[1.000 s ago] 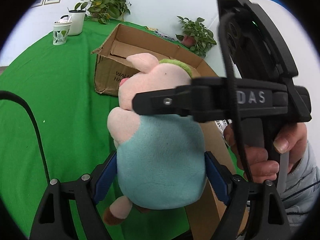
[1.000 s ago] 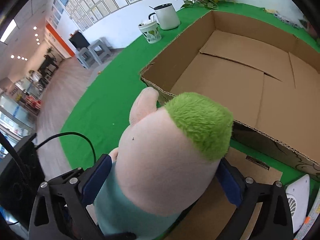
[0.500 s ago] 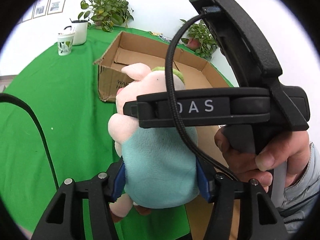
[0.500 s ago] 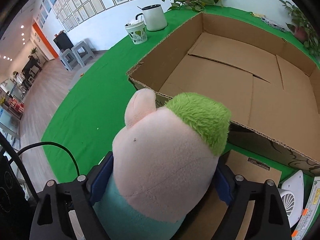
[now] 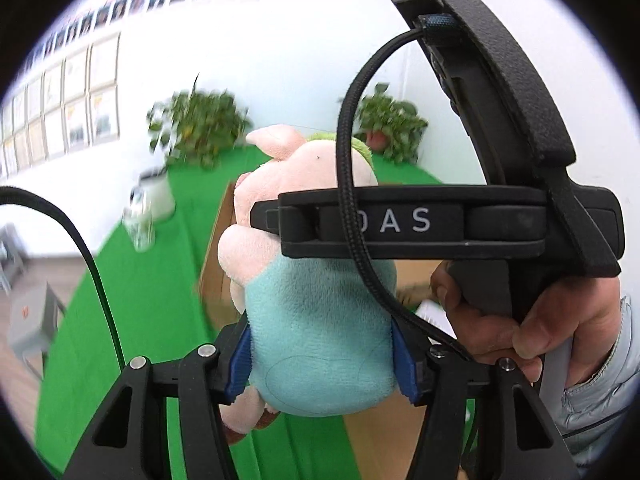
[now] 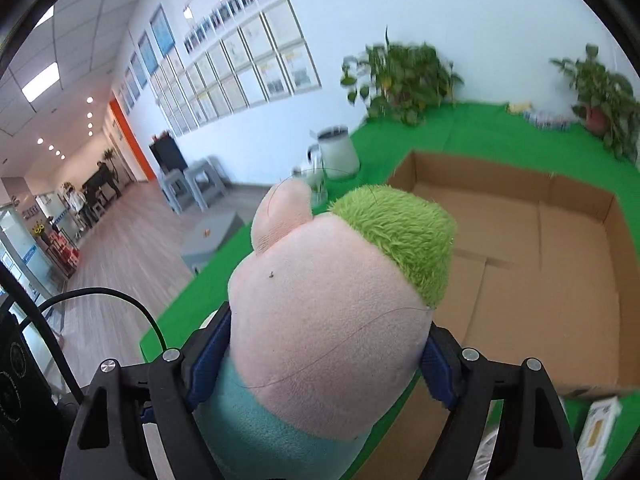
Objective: Organize objects
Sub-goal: 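Lift the plush pig with both grippers and carry it over the open cardboard box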
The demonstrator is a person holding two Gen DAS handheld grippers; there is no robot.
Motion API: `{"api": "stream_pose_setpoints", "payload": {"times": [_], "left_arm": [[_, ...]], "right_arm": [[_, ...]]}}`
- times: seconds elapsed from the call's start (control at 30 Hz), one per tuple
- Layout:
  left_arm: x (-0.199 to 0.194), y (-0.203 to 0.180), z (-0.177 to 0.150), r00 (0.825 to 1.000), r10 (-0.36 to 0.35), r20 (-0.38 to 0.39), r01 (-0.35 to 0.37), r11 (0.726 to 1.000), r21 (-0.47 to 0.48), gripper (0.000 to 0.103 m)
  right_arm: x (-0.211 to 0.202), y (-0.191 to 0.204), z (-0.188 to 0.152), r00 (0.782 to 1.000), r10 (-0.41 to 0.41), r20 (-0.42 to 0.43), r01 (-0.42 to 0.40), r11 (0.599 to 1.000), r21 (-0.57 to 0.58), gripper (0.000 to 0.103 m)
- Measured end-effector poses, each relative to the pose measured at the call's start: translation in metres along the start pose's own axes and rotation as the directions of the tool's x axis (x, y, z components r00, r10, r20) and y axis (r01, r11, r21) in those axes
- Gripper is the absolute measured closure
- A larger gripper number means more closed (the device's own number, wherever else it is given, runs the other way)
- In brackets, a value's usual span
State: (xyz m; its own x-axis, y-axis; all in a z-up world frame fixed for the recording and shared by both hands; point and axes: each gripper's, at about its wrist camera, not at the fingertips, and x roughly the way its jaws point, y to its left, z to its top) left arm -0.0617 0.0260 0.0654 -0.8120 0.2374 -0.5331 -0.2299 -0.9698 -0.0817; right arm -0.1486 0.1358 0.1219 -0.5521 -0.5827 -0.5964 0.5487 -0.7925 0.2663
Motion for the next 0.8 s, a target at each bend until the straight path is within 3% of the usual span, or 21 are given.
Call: {"api": "stream_pose_setpoints", "payload": {"times": [0.2, 0.47, 0.63, 0.8], "left_arm": [[0.009, -0.024, 0.051, 0.996, -0.039, 0.078, 0.031, 0.995, 0.098, 0.046], [0.031, -0.033, 0.119, 0.991, -0.068, 0.114, 0.051, 0.989, 0.141, 0.046], [0.044, -0.031, 0.153, 0.994, -0.041, 0.105, 0.023, 0.986, 0.164, 0.046], [0.063, -0.027, 0.173, 0.997, -0.002, 0.074, -0.014, 0.978, 0.206, 0.046]], "right_arm": [[-0.046, -0.021, 0.048, 0.991, -0.051, 0.126, 0.049, 0.999, 0.012, 0.023], [-0.088, -0.046, 0.115, 0.978, -0.084, 0.193, 0.082, 0.996, 0.02, 0.023], [-0.093, -0.066, 0.168, 0.976, -0.065, 0.206, 0.056, 0.997, 0.048, 0.023], [-0.068, -0.087, 0.214, 0.98, -0.026, 0.195, 0.01, 0.996, 0.083, 0.023]]}}
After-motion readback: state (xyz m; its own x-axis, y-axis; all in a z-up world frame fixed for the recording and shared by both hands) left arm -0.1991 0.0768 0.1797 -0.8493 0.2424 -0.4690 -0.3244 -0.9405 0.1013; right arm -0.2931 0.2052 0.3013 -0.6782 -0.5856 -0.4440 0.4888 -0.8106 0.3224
